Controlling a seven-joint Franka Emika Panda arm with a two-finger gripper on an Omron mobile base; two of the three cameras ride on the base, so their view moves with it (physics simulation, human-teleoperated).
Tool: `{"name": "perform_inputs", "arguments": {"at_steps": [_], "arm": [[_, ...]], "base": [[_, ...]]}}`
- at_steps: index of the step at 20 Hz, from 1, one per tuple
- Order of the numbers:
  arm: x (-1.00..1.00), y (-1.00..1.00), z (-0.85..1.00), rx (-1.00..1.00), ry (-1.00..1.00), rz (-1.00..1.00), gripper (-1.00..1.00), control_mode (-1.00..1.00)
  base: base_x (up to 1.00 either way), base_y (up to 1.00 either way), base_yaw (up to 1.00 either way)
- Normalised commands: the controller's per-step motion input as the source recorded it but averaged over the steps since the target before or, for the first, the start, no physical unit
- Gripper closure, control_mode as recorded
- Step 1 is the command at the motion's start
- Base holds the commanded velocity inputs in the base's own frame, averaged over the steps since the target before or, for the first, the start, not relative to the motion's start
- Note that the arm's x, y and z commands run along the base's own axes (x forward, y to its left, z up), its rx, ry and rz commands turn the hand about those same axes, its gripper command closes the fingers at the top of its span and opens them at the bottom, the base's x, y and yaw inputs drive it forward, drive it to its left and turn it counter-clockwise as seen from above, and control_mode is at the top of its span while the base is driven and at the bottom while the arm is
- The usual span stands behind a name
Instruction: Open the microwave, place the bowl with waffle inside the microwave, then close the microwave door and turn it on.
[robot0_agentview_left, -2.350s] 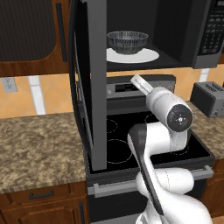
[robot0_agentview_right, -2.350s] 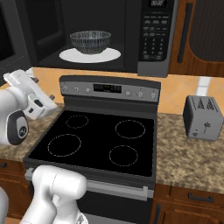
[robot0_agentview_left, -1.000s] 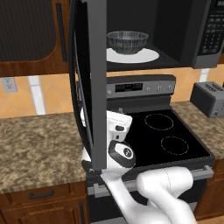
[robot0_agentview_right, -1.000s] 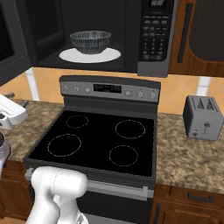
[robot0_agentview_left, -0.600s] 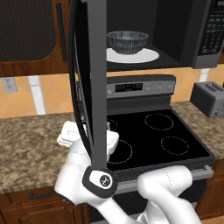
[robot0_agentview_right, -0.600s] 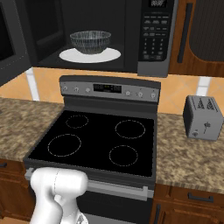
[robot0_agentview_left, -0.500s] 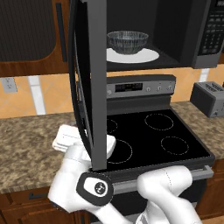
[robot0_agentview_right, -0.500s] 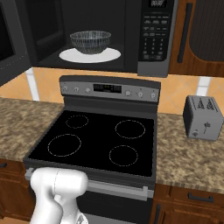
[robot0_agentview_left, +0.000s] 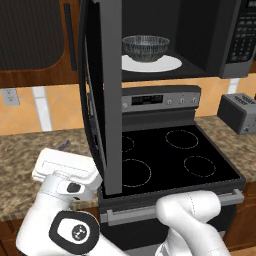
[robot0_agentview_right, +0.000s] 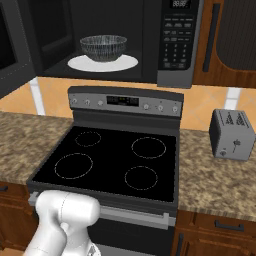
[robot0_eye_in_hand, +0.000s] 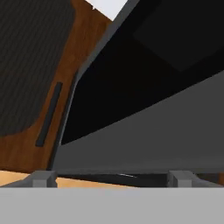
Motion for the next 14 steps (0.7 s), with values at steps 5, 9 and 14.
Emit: {"name": "perform_inputs", "arguments": {"at_steps": [5,9,14], "arm": [[-0.02,0.36,0.14,-0.08,-0.04,-0.26,-1.0,-1.0],[-0.03,0.0,0.34,0.0,-0.03,-0.39,-1.0,-1.0],[-0.01,-0.13,0.29,0.0,-0.05,-0.33,-1.0,-1.0]], "base": [[0.0,0.0,0.0],[0.0,0.0,0.0],[0.0,0.0,0.0]]}}
